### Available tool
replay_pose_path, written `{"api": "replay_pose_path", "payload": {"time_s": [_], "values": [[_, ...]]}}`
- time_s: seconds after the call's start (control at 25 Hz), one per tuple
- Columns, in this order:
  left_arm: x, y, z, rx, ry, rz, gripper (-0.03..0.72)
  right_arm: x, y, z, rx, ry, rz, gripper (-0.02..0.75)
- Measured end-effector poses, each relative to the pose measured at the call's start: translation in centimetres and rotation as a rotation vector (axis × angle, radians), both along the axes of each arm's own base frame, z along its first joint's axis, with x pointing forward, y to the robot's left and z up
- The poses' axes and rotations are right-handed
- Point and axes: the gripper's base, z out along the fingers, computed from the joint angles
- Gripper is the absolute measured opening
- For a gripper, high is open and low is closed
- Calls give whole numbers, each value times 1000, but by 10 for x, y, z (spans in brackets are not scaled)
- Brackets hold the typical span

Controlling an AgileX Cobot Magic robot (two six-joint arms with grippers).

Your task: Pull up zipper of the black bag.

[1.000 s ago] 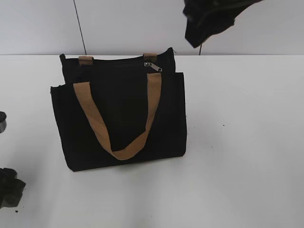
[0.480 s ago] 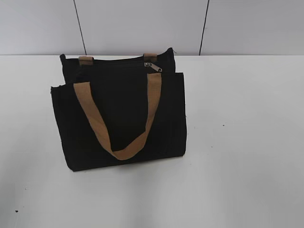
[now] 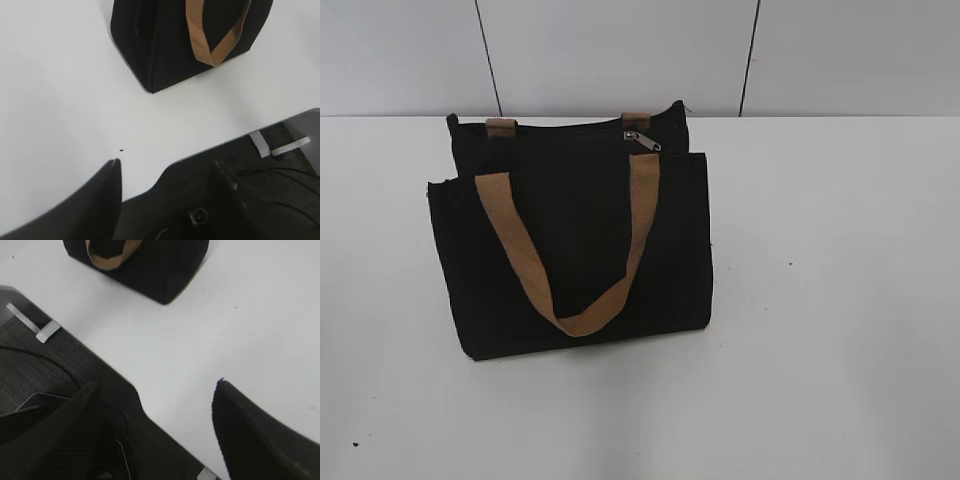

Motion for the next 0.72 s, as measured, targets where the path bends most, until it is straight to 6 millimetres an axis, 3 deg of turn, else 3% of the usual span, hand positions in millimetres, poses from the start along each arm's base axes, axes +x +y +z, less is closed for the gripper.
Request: {"api": "replay_pose_path", "payload": {"time_s": [0.2, 0.32, 0.72], "values": [[1, 0, -23, 59, 13, -33, 421, -19, -15, -57, -20, 24, 4, 526], [7, -4, -37, 68, 19, -39, 421, -24, -19, -77, -32, 42, 6, 526], [14, -9, -46, 58, -22, -70, 421, -23, -17, -80, -1, 13, 11, 526]]}}
